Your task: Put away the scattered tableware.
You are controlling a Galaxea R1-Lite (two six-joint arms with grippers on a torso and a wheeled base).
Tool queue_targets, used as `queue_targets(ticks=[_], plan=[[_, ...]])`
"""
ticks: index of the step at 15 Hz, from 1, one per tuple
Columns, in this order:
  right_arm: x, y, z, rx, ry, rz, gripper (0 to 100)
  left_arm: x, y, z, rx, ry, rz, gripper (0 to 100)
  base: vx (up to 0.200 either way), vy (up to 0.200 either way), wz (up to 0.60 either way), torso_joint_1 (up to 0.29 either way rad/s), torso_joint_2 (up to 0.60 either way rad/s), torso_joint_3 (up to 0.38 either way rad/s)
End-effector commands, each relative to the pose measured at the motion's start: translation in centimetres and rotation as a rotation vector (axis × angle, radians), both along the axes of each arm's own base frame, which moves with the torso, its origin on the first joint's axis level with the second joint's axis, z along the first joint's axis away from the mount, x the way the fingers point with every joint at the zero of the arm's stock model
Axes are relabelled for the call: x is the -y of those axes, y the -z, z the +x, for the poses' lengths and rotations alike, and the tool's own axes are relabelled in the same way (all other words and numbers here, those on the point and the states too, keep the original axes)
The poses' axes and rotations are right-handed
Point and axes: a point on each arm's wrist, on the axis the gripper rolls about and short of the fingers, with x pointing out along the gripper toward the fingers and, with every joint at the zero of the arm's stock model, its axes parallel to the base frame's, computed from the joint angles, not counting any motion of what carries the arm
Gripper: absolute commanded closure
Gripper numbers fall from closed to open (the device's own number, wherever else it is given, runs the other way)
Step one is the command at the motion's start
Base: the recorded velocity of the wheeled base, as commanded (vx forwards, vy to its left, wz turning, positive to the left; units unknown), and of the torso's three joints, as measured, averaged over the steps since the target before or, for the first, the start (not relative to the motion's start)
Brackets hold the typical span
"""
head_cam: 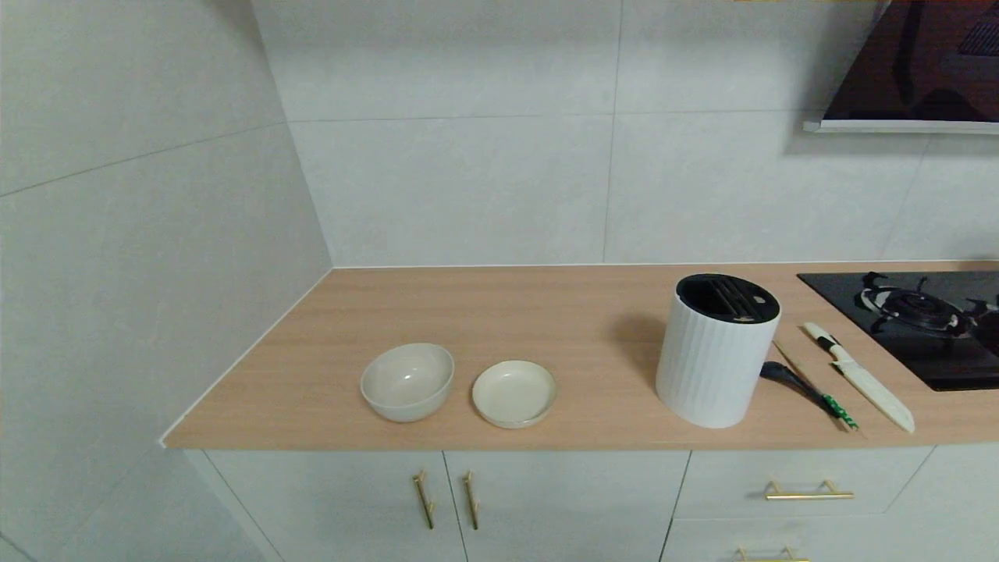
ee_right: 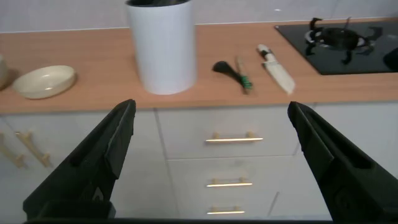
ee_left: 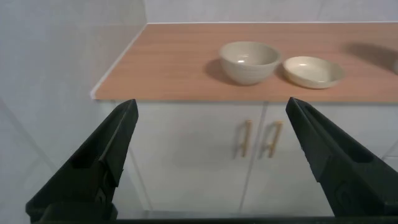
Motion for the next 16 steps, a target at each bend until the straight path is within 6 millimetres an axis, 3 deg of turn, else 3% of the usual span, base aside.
queue_targets(ticks=[1, 12, 16], plan=[[0.00, 0.00, 0.01, -0.001, 0.000, 0.000, 0, 0.00, 0.00, 0.00, 0.000, -0.001, 0.001, 0, 0.000, 0.200, 0.00, 0.002, 0.00, 0.002], [0.00, 0.00, 0.01, -0.001, 0.000, 0.000, 0, 0.00, 0.00, 0.01, -0.001, -0.001, 0.001, 0, 0.000, 0.200, 0.00, 0.001, 0.00, 0.002], [0.00, 0.00, 0.01, -0.001, 0.000, 0.002, 0, 0.00, 0.00, 0.00, 0.000, -0.001, 0.001, 0, 0.000, 0.000, 0.00, 0.000, 0.00, 0.000]])
